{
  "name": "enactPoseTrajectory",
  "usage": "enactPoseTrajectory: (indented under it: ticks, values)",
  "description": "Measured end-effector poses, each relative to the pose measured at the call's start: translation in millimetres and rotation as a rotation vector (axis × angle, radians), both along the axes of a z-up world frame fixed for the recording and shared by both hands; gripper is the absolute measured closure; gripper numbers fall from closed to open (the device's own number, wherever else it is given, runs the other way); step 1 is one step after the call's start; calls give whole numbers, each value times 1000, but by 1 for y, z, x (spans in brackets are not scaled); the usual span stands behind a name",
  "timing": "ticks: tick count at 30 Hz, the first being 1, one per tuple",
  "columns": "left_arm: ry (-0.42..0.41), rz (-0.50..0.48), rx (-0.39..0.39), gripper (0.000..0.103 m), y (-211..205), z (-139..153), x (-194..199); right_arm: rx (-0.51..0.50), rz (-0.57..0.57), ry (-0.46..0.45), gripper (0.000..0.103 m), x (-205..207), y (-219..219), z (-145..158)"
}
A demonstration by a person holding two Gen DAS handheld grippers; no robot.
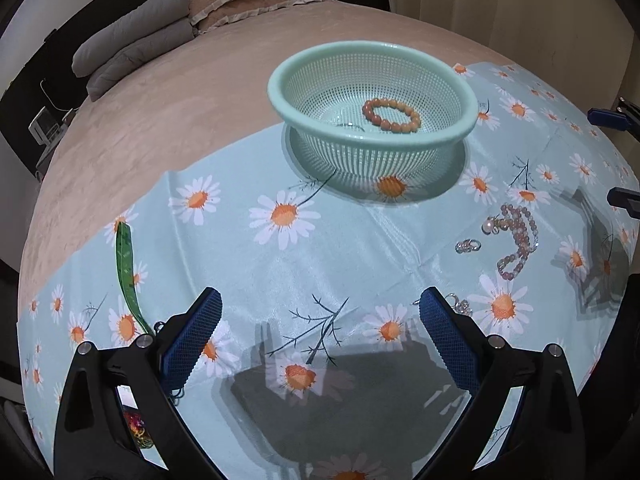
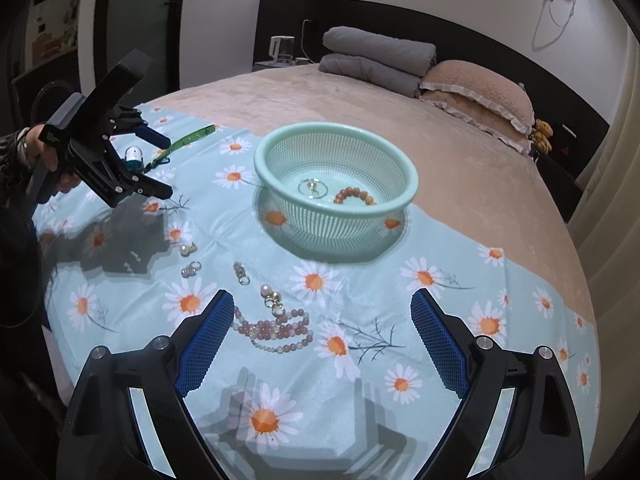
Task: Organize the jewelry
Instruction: 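Grasp the pink bead bracelet with the right tool while the left tool grasps a pearl earring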
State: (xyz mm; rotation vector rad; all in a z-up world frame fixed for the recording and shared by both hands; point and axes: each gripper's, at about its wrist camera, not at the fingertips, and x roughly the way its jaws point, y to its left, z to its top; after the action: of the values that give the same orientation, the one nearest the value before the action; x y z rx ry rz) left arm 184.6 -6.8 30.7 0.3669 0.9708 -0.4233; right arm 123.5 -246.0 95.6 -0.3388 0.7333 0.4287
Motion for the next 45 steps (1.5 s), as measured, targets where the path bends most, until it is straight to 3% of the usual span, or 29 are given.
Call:
enactPoseTrajectory:
  ticks: [13, 23, 25, 27, 31, 33, 34, 36, 38, 45]
  values:
    - [76, -24, -47, 6, -7, -40, -6, 79, -22, 103, 17, 10, 19, -47]
    - [99, -52, -82, 6, -31, -51, 2, 175, -110, 163, 19, 29, 24, -73]
    - [102, -46, -73, 6, -33, -55, 5, 157, -118, 179, 28, 31, 26, -79]
    - [98, -28, -53, 6, -34, -59, 8, 125, -155, 193, 45, 35, 28, -87]
    - [86, -16, -20, 7, -35, -64, 9, 93, -175, 235, 53, 38, 30, -101]
    - [75, -19, -12, 7, -34, -65, 9, 106, -160, 251, 64, 38, 32, -101]
    - [71, -20, -5, 8, -35, -66, 8, 105, -158, 253, 74, 38, 33, -101]
    - [65, -26, 2, 12, -37, -66, 6, 100, -147, 256, 85, 37, 36, -101]
    - [51, -50, 11, 23, -41, -65, 0, 86, -147, 248, 91, 36, 39, -100]
    - [48, -80, 18, 62, -54, -60, 2, 77, -198, 239, 91, 48, 32, -99]
